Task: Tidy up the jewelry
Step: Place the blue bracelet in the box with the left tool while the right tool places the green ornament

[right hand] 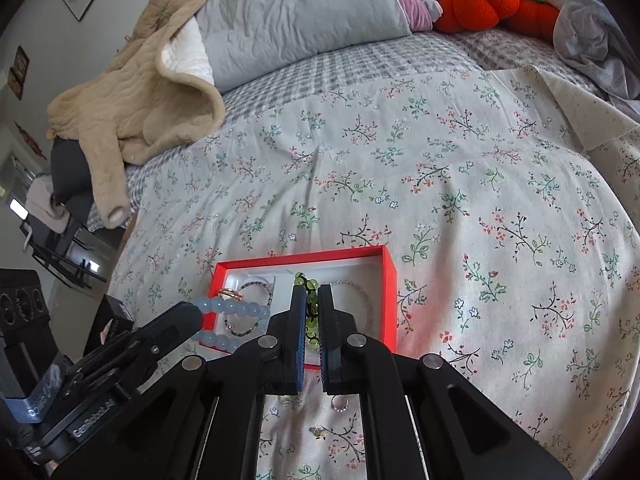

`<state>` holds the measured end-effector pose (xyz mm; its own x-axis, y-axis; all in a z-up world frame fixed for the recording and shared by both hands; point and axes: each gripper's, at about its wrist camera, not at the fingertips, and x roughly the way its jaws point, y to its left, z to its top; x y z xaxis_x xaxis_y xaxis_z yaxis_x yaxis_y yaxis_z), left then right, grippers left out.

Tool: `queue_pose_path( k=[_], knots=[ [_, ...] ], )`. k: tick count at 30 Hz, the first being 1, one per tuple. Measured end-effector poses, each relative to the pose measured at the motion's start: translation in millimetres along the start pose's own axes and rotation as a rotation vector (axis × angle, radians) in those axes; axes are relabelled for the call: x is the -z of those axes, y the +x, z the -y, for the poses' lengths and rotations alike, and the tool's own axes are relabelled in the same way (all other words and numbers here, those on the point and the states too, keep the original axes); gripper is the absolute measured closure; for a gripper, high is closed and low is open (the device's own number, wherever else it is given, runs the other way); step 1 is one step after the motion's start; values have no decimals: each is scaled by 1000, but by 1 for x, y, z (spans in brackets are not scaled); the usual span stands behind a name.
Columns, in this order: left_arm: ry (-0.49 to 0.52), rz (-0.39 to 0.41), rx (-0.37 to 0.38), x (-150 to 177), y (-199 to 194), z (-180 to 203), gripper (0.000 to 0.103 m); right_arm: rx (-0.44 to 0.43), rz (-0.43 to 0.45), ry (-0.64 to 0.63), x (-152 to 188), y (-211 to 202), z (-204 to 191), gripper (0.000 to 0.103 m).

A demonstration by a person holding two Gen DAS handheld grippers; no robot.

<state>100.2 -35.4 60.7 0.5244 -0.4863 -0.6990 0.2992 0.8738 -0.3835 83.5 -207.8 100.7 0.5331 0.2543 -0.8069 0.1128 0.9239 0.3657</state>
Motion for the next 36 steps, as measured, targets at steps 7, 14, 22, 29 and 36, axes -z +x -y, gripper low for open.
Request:
queue_pose_path(
  k=[7, 14, 22, 29, 36],
  knots=[
    [7, -47, -62, 4, 18, -11, 94, 7, -16, -6, 1, 6, 3, 98],
    [34, -65, -95, 8, 8, -9, 67, 23, -15, -29, 5, 6, -1, 98],
    [6, -62, -126, 17, -14, -22, 52, 32, -9, -22, 2, 17, -4, 98],
    [-12, -98, -169, 28, -12, -32, 52, 51, 25, -16, -4, 27, 0, 96],
    [2, -115, -198, 35, -10, -31, 51, 44, 21, 15, -5, 20, 9, 81]
  ],
)
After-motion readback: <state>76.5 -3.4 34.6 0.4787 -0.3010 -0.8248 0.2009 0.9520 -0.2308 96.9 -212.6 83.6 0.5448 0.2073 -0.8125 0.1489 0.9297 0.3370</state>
